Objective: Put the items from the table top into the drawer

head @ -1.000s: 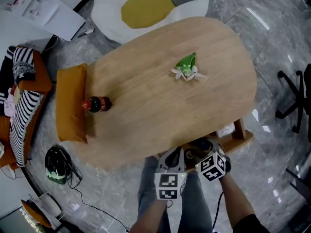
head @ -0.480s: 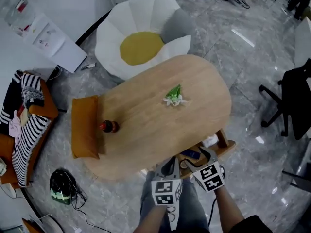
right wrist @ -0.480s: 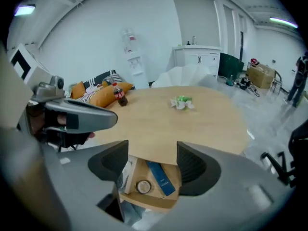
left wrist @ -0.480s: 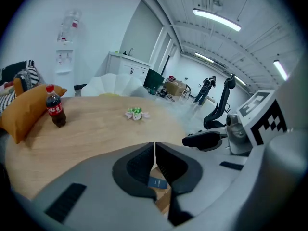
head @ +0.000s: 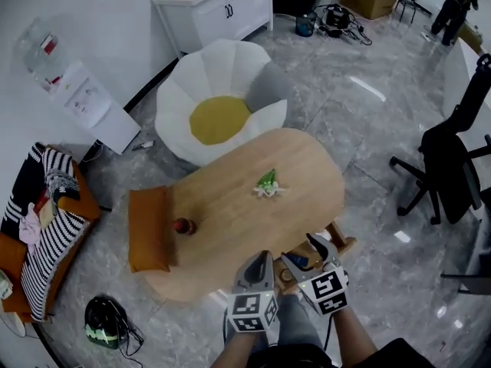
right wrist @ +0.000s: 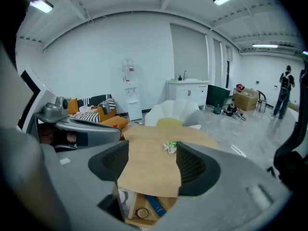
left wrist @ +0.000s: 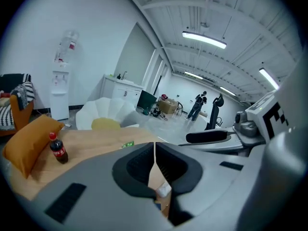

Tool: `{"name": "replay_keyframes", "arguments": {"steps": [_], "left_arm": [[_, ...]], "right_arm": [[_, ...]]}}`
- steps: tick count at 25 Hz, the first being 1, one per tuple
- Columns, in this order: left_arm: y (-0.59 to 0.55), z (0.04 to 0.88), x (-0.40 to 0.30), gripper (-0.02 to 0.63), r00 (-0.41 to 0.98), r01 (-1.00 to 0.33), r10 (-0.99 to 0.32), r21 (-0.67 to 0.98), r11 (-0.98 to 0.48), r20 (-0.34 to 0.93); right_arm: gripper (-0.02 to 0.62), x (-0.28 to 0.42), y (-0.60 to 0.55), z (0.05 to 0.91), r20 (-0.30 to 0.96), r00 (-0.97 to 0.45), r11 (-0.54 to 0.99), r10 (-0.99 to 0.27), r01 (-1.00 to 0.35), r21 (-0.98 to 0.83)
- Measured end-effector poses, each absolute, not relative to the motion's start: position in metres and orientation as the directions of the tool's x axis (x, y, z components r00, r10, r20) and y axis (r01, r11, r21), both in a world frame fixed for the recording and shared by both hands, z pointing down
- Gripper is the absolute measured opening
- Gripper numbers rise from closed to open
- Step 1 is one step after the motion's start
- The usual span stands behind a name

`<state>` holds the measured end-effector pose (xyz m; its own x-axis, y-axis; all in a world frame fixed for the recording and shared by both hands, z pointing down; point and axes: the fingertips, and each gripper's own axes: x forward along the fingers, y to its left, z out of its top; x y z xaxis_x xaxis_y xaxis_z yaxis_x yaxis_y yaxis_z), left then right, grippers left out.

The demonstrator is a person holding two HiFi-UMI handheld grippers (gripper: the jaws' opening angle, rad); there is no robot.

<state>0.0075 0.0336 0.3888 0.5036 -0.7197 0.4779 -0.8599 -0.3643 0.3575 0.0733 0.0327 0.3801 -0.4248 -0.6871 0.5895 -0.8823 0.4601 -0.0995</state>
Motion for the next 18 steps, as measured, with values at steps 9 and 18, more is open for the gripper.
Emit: {"name": "replay_keyframes", "arguments": {"steps": [9,18], "left_arm": [[0.025,0.293,-0.001,0.017,0.559,-0.823,-0.767,0.327,-0.466,0.314],[0.031,0.219,0.006,0.017,0.599,-0.791,-0.785,0.272,-0.548,0.159]], "right_arm": [[0.213,0.059,0.029,0.272,0.405,-0.392,0.433,-0.826,-0.901,0.012],[0.044,0.050,0.036,0.196,0.201,-0.297,0.327,-0.934,-0.935,0.139]]}}
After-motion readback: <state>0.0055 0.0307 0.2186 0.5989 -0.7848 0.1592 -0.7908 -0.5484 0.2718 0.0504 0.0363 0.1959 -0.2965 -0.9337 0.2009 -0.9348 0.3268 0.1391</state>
